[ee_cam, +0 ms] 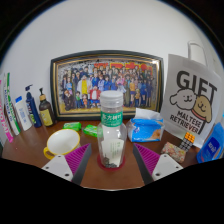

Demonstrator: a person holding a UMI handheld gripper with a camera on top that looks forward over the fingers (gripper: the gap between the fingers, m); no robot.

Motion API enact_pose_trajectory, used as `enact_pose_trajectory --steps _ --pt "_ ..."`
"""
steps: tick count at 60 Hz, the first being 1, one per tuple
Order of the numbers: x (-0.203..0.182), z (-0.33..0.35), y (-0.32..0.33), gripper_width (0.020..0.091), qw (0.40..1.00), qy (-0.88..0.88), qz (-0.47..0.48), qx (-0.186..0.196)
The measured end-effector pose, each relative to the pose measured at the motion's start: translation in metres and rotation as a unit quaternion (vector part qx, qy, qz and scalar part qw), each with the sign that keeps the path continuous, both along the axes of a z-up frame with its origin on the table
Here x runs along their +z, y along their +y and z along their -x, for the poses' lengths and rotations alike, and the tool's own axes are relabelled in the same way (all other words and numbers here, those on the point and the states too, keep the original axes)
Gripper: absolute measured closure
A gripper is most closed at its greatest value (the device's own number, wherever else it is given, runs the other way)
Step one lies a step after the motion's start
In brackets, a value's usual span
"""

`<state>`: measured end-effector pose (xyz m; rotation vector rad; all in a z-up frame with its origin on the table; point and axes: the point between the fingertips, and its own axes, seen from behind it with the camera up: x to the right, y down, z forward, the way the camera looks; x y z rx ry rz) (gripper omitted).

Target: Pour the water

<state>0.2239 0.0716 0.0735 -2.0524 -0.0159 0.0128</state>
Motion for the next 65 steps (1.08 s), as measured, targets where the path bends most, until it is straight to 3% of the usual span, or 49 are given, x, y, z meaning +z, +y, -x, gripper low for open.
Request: enact_pose_trajectory --steps 24,38,65 --pt "0.074 0.048 -0.179 0.0248 0.996 -0.027 0.079 -0.039" --pt "0.111 0.095 -0.283 0.0248 0.996 -0.019 0.086 -0.032" --pt "0.128 0.102 -0.347 0.0248 0.994 -0.055 0.086 -0.041"
